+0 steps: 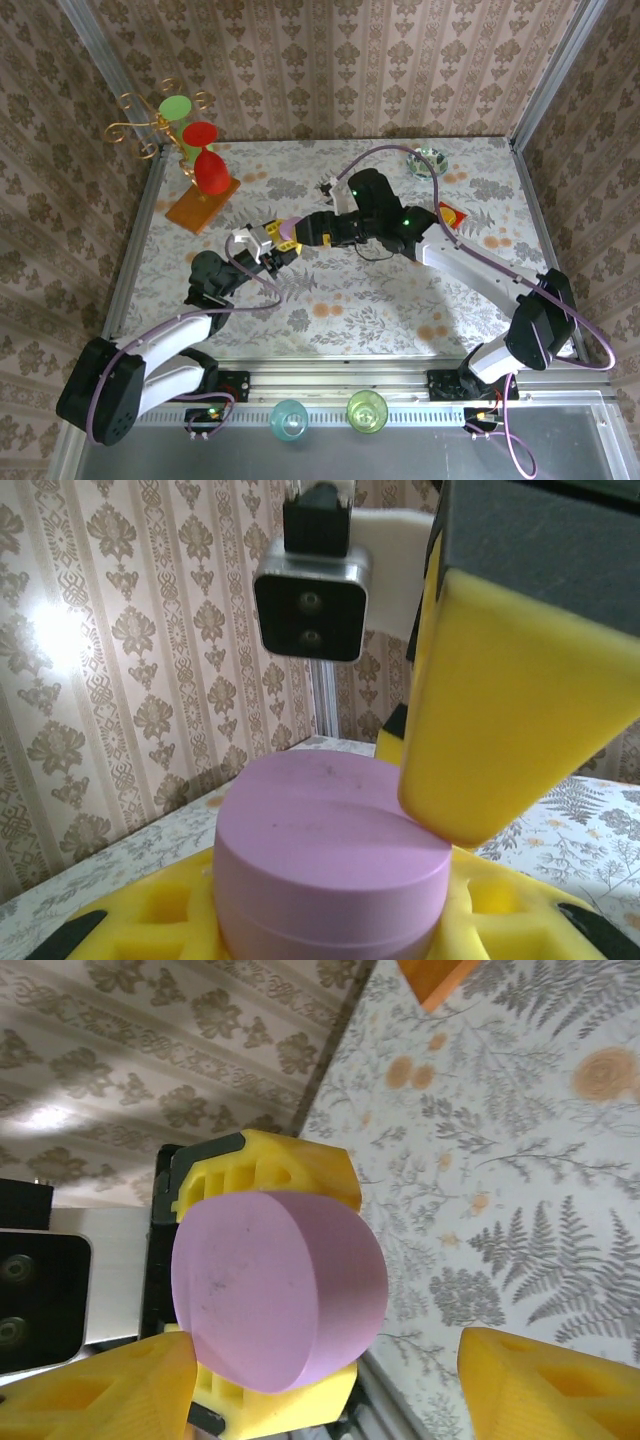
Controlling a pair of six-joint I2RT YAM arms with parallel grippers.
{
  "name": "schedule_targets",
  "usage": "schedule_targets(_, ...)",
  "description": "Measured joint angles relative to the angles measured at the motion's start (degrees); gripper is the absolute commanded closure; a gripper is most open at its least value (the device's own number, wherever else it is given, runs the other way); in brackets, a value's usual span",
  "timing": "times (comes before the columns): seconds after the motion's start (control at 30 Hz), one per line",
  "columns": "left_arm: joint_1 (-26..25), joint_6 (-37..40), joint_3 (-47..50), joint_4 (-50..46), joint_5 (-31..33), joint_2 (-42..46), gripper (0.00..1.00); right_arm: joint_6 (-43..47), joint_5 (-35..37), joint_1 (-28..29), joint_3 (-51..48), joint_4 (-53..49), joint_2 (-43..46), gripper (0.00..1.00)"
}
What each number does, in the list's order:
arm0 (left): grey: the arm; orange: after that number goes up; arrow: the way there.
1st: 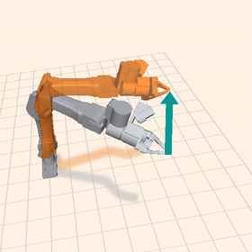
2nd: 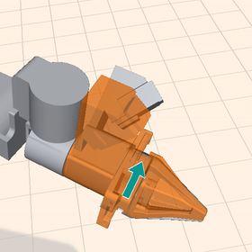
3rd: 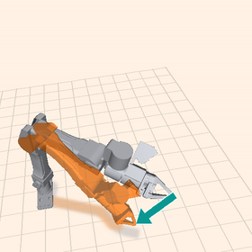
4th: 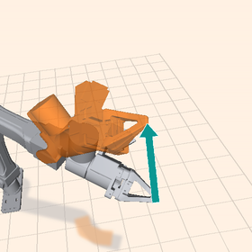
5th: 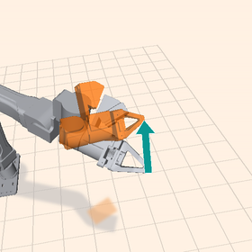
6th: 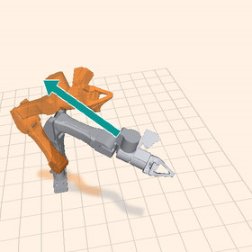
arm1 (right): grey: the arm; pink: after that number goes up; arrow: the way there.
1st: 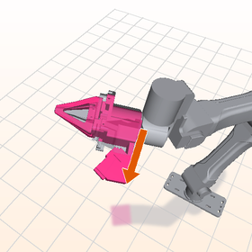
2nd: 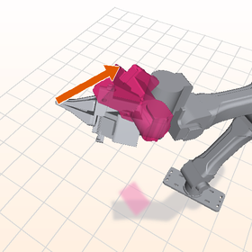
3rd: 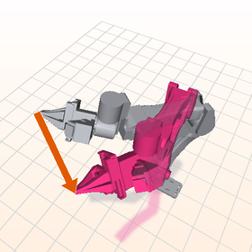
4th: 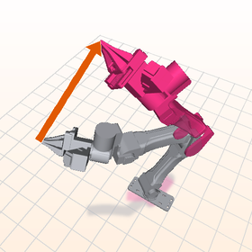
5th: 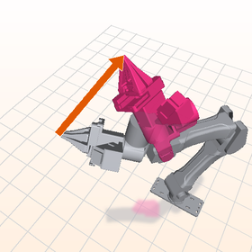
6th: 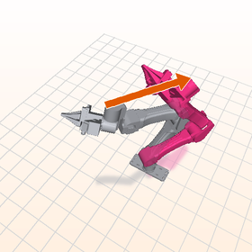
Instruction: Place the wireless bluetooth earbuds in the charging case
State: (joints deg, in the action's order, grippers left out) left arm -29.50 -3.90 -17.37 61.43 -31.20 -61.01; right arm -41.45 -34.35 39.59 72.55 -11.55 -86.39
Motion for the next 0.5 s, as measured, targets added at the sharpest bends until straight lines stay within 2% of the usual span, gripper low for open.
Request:
schedule_targets(0.2,-0.11,-1.75,0.0,1.99,-0.04,-0.55,0.78,-9.77,-5.79,-1.36,-4.33,11.72,-0.5,0.4)
schedule_targets(0.5,-0.48,-3.3,-0.31,2.51,-0.42,-0.79,0.76,-18.1,-10.16,-2.73,-7.23,23.06,-1.46,0.7)
